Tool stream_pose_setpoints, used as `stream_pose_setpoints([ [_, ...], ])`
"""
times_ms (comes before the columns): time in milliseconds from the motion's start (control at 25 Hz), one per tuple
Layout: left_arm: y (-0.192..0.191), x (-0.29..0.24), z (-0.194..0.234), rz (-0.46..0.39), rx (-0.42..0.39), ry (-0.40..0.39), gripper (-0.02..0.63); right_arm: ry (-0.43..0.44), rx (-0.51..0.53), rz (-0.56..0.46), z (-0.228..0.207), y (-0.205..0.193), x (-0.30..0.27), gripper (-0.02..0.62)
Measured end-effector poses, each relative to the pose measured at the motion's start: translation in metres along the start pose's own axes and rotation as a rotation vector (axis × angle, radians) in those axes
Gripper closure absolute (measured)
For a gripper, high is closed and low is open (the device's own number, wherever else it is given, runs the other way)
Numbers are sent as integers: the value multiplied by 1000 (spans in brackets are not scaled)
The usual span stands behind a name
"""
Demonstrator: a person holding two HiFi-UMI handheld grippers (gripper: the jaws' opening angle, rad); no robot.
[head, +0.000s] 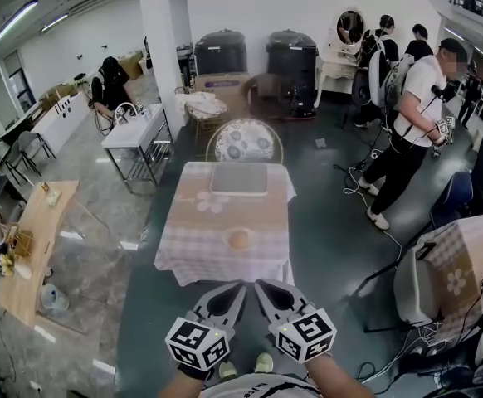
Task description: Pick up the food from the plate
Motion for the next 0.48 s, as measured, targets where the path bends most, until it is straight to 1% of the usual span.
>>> stream_pose_setpoints([
  [160,0,-1,0,-8,7,-5,600,10,-26,-18,-1,1,0,580],
  [480,-9,-18,1,1,9,24,600,8,-31,-28,-21,-1,3,580],
])
Point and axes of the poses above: the fingertips, and each gripper's own axes: x backward along the fingers, z to its left, y out of its top, the point moved 3 cm from there along x, backward along the fingers, and after that the axes turned 9 degrees about -y, right-handed, at the moved point
